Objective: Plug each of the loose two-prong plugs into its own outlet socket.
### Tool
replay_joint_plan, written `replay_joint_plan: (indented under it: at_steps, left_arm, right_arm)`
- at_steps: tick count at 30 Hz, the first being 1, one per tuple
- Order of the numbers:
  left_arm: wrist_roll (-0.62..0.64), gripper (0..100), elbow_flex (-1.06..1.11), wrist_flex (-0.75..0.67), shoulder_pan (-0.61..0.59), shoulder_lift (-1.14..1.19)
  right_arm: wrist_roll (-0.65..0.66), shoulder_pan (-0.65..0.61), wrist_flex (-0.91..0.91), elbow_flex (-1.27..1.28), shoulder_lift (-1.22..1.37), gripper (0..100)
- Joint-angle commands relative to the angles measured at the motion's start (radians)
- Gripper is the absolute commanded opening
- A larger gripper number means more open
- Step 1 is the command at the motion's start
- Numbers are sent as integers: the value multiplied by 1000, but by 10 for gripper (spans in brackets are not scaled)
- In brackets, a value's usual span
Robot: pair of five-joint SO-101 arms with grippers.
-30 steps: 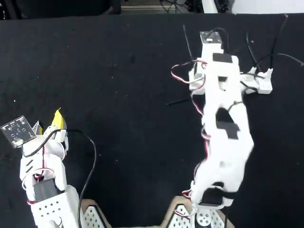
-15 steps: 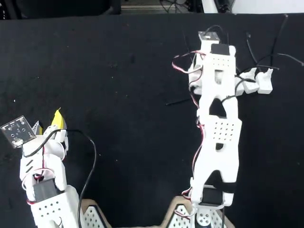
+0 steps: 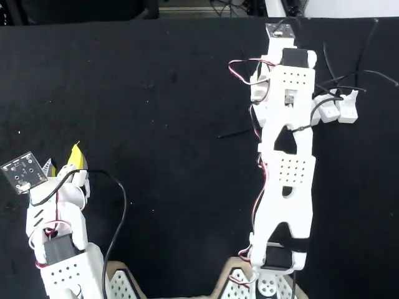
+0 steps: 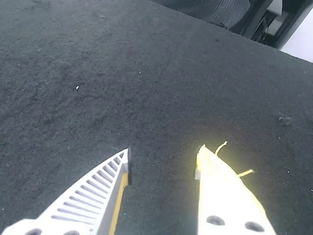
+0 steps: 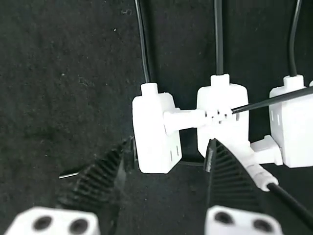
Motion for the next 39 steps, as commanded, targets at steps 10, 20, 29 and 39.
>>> replay_joint_plan:
  at_steps: [10,20,29,39]
  left_arm:
    - [8,223,-2,-17,-4,-15]
    - [5,25,-7,-9,-4,-15]
    - [5,29,-5,-9,-4,-15]
    - [-69,29,-128,100,44,-14]
  right_arm:
    - [63,-130,-20,679,-622,168]
    - [63,-118,-505,1527,-1079,10]
    - [63,-118,-641,2008,-1483,10]
    - [55,-190,-715,2354,-1860,11]
